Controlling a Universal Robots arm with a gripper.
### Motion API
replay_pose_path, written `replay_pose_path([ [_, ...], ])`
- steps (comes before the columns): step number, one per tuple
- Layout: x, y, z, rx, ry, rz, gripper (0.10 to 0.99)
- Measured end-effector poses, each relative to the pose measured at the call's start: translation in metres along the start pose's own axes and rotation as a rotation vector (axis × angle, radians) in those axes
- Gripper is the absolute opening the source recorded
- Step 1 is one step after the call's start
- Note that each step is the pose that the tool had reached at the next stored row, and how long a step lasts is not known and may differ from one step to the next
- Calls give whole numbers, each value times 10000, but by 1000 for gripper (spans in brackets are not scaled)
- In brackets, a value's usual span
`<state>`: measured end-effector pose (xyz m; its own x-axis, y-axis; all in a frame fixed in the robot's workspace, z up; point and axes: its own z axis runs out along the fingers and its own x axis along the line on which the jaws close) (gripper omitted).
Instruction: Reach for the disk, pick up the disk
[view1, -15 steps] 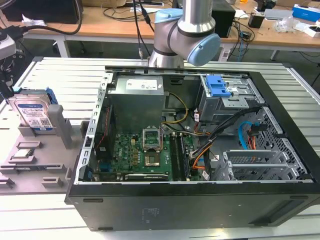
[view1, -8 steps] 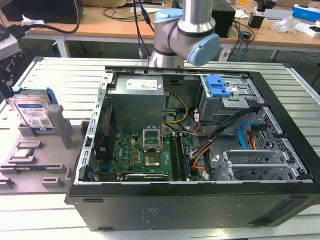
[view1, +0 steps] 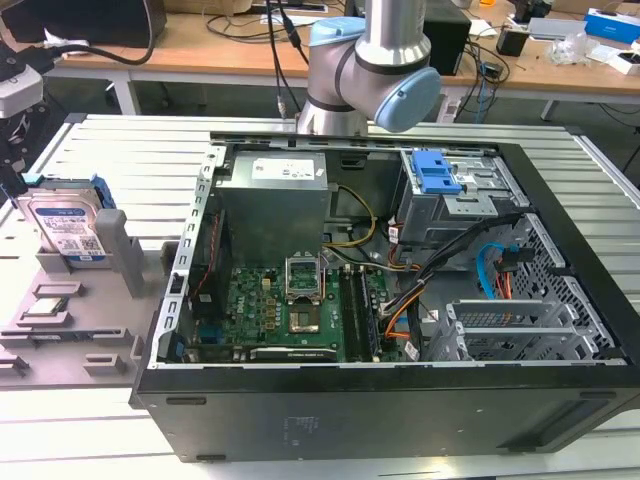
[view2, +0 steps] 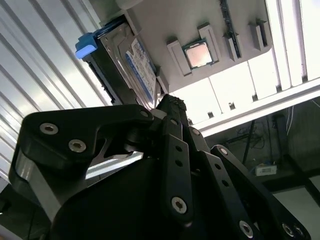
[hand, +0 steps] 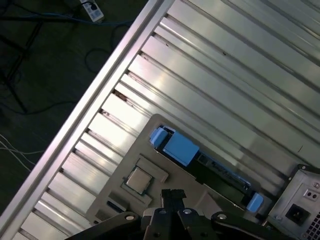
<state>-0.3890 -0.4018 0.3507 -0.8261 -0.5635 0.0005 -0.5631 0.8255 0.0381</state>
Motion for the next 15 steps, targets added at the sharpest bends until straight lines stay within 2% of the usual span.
replay_pose_path([
  [15,0,0,0,1,47,-1214,106],
])
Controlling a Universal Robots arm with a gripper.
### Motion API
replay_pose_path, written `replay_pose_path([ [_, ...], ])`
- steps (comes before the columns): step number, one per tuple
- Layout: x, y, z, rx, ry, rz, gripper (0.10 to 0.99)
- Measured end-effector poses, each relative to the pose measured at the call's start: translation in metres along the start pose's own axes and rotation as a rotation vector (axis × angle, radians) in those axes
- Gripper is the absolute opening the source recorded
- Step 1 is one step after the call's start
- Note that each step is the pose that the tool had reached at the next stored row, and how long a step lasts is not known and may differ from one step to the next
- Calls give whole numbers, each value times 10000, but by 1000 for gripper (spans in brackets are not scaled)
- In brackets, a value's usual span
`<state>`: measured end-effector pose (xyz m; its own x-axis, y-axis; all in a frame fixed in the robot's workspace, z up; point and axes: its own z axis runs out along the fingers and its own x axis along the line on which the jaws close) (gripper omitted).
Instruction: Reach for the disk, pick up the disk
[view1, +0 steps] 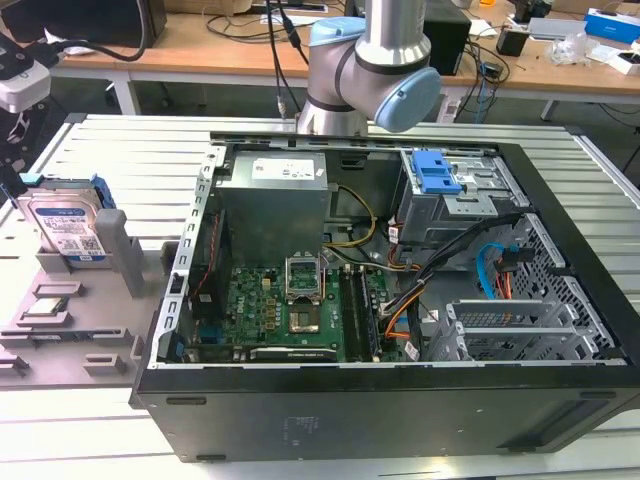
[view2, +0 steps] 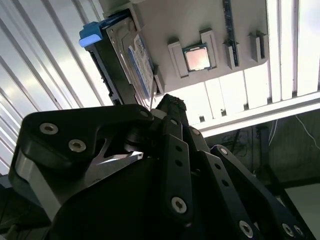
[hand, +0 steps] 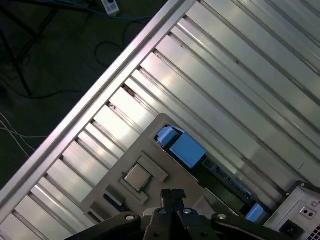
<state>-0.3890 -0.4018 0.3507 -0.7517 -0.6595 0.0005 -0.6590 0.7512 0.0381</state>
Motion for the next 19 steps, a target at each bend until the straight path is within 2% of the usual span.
replay_pose_path([
  [9,0,0,0,1,32,-863,106],
  [14,0,0,0,1,71,-1881,106],
  [17,0,0,0,1,83,-2190,106],
  [19,0,0,0,1,98,-2580,106],
])
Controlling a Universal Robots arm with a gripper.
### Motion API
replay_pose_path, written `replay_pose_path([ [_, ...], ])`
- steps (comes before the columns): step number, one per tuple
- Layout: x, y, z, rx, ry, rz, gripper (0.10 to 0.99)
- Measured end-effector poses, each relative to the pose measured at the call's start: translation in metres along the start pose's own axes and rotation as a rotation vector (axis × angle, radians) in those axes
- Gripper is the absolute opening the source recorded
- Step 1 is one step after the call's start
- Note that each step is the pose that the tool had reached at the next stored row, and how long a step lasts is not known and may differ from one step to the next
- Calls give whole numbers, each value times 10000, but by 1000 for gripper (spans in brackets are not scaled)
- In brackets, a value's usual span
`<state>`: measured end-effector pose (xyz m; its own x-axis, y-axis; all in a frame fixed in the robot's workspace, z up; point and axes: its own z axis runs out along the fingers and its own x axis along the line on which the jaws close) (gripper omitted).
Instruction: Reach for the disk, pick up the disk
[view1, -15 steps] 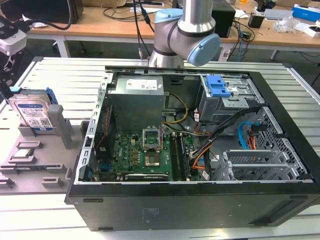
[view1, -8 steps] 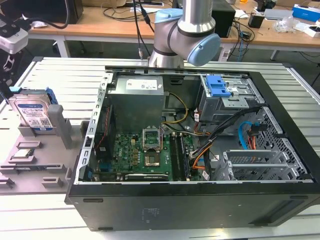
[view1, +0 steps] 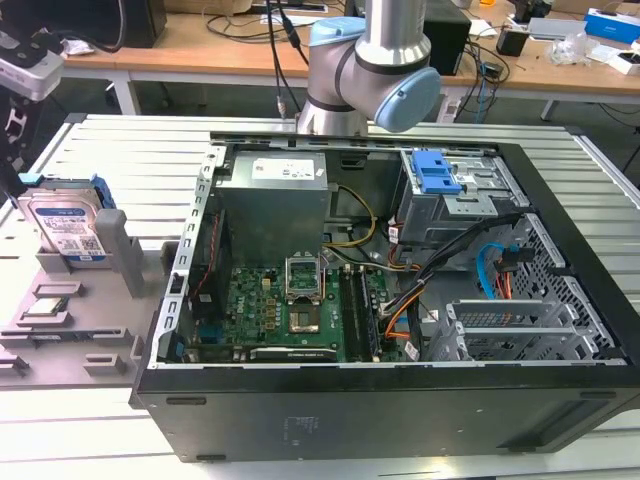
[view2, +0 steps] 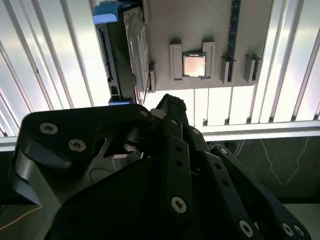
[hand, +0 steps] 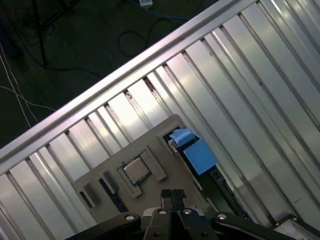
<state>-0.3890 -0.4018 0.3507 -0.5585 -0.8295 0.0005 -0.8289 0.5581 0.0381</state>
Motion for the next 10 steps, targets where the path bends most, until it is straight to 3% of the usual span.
replay_pose_path([
  [10,0,0,0,0,48,-1264,106],
])
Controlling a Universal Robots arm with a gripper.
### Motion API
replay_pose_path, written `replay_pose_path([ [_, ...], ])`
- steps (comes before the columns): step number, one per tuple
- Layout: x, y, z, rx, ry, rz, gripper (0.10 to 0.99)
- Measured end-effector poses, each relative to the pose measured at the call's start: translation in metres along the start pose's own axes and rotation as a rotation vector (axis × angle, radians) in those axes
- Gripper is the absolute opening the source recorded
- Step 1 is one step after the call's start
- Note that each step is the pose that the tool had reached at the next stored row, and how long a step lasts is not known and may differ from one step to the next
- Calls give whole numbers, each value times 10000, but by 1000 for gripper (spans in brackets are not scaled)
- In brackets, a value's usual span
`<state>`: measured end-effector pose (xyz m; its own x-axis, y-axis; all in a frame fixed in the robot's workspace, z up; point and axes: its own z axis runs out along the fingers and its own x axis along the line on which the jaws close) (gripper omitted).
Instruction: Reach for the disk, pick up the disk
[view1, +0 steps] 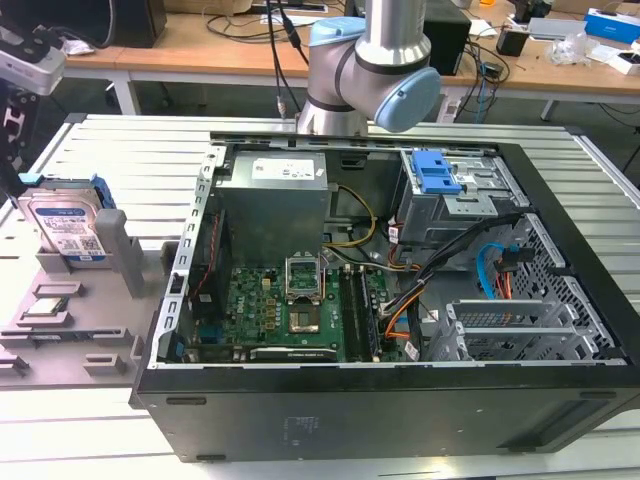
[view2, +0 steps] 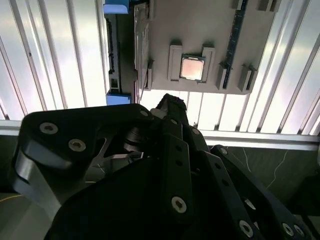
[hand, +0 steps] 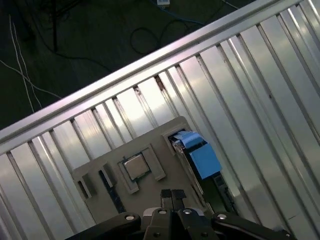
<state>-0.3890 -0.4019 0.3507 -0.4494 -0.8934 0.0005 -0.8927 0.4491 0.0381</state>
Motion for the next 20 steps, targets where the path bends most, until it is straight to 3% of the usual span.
replay_pose_path([
  [7,0,0,0,1,37,-960,106],
  [20,0,0,0,1,84,-2193,106],
])
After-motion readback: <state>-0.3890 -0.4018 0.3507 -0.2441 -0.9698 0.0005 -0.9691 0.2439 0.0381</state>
